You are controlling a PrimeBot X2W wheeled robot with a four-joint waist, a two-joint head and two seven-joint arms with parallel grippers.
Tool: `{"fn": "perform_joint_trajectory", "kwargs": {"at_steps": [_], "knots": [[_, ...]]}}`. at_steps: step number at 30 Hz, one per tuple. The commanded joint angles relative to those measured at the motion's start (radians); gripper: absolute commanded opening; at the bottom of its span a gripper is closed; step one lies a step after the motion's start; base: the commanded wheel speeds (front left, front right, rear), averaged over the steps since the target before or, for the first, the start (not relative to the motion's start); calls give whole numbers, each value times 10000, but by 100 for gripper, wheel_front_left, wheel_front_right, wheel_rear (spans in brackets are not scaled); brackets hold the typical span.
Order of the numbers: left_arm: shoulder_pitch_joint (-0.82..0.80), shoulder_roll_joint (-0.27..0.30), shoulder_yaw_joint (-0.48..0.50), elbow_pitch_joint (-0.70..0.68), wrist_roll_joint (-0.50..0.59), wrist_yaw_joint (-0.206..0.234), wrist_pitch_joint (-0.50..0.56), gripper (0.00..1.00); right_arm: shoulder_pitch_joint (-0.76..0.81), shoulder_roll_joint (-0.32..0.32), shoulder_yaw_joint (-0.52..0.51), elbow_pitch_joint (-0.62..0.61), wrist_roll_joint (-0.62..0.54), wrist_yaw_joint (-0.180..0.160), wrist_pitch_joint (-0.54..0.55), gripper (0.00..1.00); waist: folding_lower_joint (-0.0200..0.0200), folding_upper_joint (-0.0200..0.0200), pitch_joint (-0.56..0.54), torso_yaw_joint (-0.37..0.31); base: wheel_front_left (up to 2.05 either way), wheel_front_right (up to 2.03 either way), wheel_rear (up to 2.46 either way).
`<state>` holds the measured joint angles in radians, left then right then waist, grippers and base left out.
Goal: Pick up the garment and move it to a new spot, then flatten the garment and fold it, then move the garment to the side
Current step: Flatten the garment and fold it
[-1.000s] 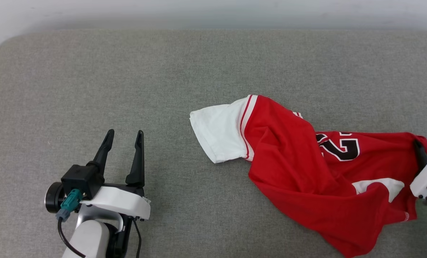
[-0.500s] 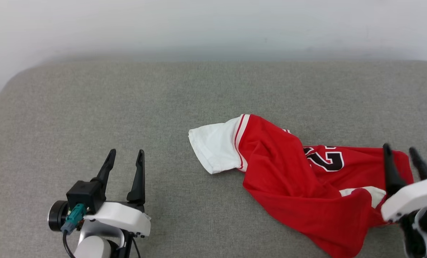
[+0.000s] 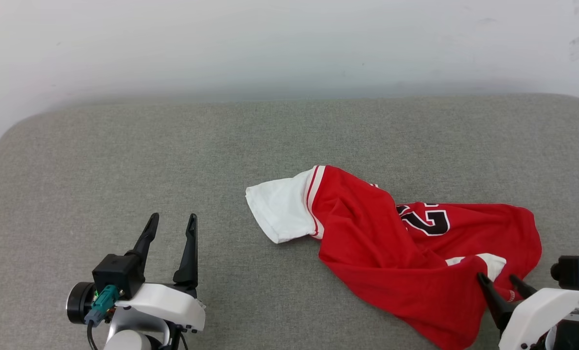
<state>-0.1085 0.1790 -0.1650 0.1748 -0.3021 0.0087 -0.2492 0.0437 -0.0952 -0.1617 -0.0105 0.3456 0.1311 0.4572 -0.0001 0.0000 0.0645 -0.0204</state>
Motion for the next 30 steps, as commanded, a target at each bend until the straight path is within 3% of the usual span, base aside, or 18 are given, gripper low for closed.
{"fn": "perform_joint_trajectory", "kwargs": {"at_steps": [1, 11, 12, 14, 22, 30], "knots": [[10, 21, -46, -35, -26, 22, 35, 100, 6, -161, 107, -38, 132, -7, 290, 100, 1, 0, 35, 12, 0, 0, 0], [-225, 108, -164, -41, -63, -43, 45, 100, -832, -978, 1188, 611, 1016, -7, 1310, 100, 1, 0, 347, 209, 0, 0, 0], [-238, 107, -161, -32, -79, -33, 37, 100, -848, -1014, 1286, 619, 1154, -7, 1342, 84, 1, 0, 365, 227, 0, 0, 0], [-252, 112, -159, -16, -95, -18, 19, 100, -791, -1116, 1498, 592, 1332, -7, 1470, 0, 1, 0, 393, 262, 0, 0, 0], [-247, 148, -139, 1, -134, 49, -22, 100, -558, -1202, 2201, -992, 1134, -7, 1280, 0, 1, 0, 376, 276, 0, 0, 0], [-253, 127, -267, -1, -163, 54, -24, 100, 723, -939, 3309, -2353, 1110, -7, 2141, 0, 1, 0, 219, 274, 0, 0, 0]]}}
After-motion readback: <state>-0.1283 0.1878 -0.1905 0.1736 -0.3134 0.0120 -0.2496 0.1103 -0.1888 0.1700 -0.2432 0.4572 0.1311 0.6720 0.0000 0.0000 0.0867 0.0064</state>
